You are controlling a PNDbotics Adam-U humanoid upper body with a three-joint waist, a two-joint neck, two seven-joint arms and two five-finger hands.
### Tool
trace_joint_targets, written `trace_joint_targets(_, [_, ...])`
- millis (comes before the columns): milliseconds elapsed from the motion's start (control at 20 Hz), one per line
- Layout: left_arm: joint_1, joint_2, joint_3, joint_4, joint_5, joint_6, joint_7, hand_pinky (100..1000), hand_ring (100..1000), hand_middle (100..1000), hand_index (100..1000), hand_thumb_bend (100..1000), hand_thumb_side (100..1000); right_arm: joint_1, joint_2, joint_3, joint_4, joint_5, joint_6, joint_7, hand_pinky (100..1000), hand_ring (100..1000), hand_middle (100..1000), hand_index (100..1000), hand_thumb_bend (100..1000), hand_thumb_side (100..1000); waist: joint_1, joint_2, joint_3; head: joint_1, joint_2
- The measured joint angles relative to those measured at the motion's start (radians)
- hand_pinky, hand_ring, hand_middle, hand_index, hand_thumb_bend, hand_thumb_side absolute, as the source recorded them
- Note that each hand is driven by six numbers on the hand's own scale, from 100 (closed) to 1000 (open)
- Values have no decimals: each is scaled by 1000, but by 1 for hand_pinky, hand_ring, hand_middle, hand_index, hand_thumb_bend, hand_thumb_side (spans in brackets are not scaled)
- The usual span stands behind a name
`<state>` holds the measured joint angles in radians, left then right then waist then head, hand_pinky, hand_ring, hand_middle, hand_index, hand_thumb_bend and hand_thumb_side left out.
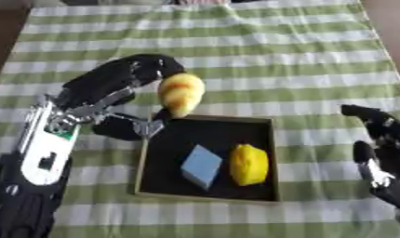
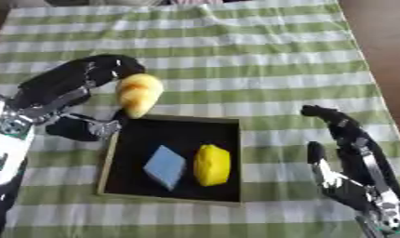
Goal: Pick up objects on the table and place them in the box.
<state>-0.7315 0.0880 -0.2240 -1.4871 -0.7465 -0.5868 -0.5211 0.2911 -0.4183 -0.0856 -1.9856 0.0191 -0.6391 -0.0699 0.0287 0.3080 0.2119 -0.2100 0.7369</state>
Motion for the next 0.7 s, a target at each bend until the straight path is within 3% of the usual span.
trace_joint_targets(50, [1, 0, -1, 0, 5, 7, -7, 971, 977, 911, 946, 100, 169, 0, 0, 0, 0, 0, 0, 0, 1000, 888, 765, 870, 100, 470, 0, 0, 0, 0, 0])
trace_joint_targets(100, [1, 0, -2, 1, 9, 14, -14, 987, 994, 942, 1000, 100, 171, 0, 0, 0, 0, 0, 1, -1, 1000, 888, 765, 870, 100, 470, 0, 0, 0, 0, 0])
trace_joint_targets(150, [2, 0, -7, 2, 14, 22, -22, 991, 997, 949, 1000, 100, 177, 0, 0, 0, 0, 0, 2, -1, 1000, 888, 765, 870, 100, 470, 0, 0, 0, -1, 0])
trace_joint_targets(200, [2, 0, -11, 6, 18, 30, -30, 1000, 1000, 963, 1000, 100, 381, 0, 0, 0, 0, 0, 3, -1, 1000, 888, 764, 869, 100, 470, 0, 0, 0, -1, 0])
trace_joint_targets(300, [5, 0, -18, 8, 32, 42, -42, 1000, 1000, 953, 1000, 170, 682, 0, 1, 0, 0, 0, 6, -1, 1000, 887, 763, 868, 100, 470, 0, 0, -1, -3, 0])
trace_joint_targets(400, [10, 0, -19, 10, 47, 47, -47, 1000, 1000, 953, 1000, 186, 782, 0, 1, 0, 0, 0, 7, -1, 1000, 887, 762, 867, 100, 470, 0, 0, -1, -4, 0])
trace_joint_targets(700, [11, 0, -19, 13, 76, 48, -48, 1000, 1000, 955, 1000, 117, 808, 0, 3, 0, 0, 2, 9, 0, 1000, 887, 762, 867, 100, 470, 0, 0, -1, -8, 0])
